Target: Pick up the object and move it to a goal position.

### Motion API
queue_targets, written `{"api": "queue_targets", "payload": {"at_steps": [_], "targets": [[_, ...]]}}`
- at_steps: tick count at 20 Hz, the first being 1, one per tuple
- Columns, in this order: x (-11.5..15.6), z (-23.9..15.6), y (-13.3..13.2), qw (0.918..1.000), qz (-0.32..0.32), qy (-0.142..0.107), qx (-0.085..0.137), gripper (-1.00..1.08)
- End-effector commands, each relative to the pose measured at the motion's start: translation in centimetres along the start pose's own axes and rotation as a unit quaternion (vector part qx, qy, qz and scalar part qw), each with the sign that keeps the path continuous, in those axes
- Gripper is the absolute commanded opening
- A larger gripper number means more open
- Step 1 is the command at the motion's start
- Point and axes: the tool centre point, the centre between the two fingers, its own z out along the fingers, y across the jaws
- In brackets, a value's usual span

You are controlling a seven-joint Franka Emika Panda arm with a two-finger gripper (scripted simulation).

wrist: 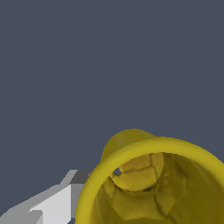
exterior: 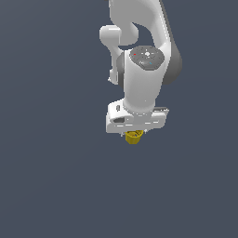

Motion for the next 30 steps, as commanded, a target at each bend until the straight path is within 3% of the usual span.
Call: {"api": "queue_targets", "payload": {"at_steps": [1,16,30], "targets": [[0.1,-2.9,-1.3,1.0000,0.000,0.000,0.000,-1.00],[1.4,-17.2,-8.2,1.0000,0.000,0.000,0.000,-1.00],[2.1,-21.6,-10.2,1.0000,0.000,0.001,0.000,-1.00]]}}
